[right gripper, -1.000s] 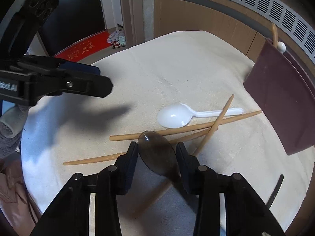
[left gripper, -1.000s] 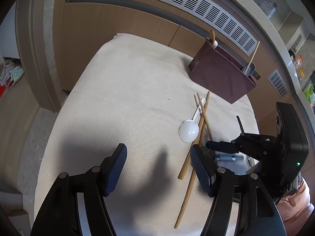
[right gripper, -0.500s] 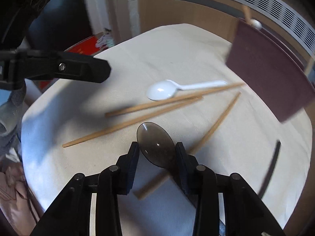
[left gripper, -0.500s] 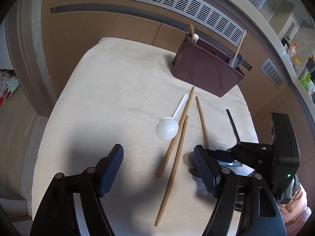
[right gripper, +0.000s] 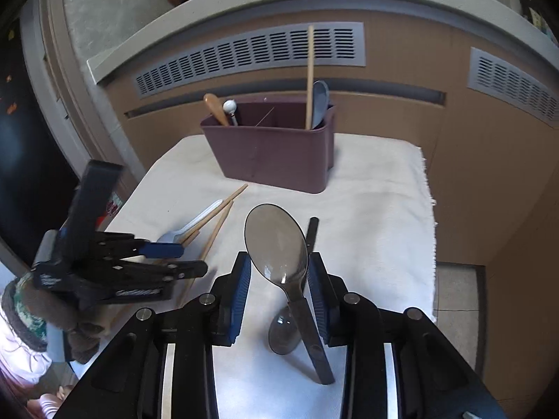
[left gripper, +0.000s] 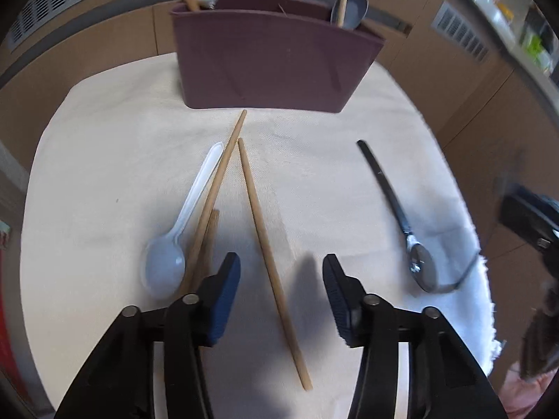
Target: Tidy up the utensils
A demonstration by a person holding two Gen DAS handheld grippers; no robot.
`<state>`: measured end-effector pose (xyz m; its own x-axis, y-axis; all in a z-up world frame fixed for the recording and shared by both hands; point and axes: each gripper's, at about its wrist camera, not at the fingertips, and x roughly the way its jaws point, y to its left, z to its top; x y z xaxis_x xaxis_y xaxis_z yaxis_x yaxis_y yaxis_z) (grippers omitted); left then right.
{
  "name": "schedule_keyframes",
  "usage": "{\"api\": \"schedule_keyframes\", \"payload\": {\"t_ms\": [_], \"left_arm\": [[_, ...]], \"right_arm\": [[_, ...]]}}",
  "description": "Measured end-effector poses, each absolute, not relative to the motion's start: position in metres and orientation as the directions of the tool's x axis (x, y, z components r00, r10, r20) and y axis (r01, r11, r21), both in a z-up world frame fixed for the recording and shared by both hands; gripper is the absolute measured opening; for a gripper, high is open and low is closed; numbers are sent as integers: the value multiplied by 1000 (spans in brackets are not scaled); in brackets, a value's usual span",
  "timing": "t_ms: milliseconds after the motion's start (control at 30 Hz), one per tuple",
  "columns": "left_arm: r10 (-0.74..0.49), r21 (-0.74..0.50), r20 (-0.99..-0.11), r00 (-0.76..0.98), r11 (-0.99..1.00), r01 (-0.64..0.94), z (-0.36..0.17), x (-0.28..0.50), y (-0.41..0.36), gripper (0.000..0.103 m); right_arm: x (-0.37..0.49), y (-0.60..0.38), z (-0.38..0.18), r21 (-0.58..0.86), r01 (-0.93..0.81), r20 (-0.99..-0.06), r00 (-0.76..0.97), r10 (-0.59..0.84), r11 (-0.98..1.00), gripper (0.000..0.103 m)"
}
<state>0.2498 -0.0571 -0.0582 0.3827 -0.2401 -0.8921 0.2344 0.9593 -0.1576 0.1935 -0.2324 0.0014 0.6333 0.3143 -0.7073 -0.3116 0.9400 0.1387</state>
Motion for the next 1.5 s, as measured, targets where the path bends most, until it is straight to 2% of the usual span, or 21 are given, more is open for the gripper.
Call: {"api": "schedule_keyframes", "payload": {"t_ms": [133,333,533,600,633,700,767,833,1100,1200,1267,1333,1400,1500], "left_arm": [[-184,-103,-929,320,962,252,-69,268,-75,43],[-111,-41,-953,280,968,246,-72,283,-95,42],[-146,-112,-972,181,976,187,-72,304,-91,44],[-129,-97,-975,179,980,175,-71,306,-90,38],[-108,-76,-976,189,982,172,-71,305,-90,30],[-104,-69,-972,212,983,169,-70,301,-86,22],[-132,-90,-961,241,980,179,-69,294,-83,11],[-171,-124,-945,277,976,180,-67,284,-76,8],[-334,-294,-826,453,943,159,-45,236,-31,7],[-354,-309,-789,502,935,174,-32,212,-29,7],[-336,-275,-774,536,942,194,-22,204,-26,7],[-330,-264,-789,518,944,200,-20,207,-24,7],[-374,-317,-826,422,927,201,-32,221,-32,9],[-360,-319,-877,319,932,173,-55,240,-42,9]], "right_arm": [[180,-241,9,131,-296,-688,660,302,946,31],[175,-253,18,139,-278,-663,687,298,951,31],[179,-259,22,155,-259,-655,696,296,953,31],[181,-259,22,163,-255,-655,694,298,953,31],[181,-259,22,165,-254,-656,693,298,953,31],[181,-259,22,167,-253,-657,692,299,953,31],[181,-258,22,165,-251,-657,693,296,954,31],[181,-258,23,166,-244,-661,692,292,955,31],[181,-244,31,159,-259,-660,690,298,953,31],[180,-238,34,155,-272,-657,689,304,950,31],[180,-233,35,141,-282,-659,688,303,949,31],[180,-228,36,136,-284,-661,687,300,949,31],[179,-225,37,134,-287,-660,688,302,948,31],[179,-223,39,130,-291,-656,692,302,948,31]]}}
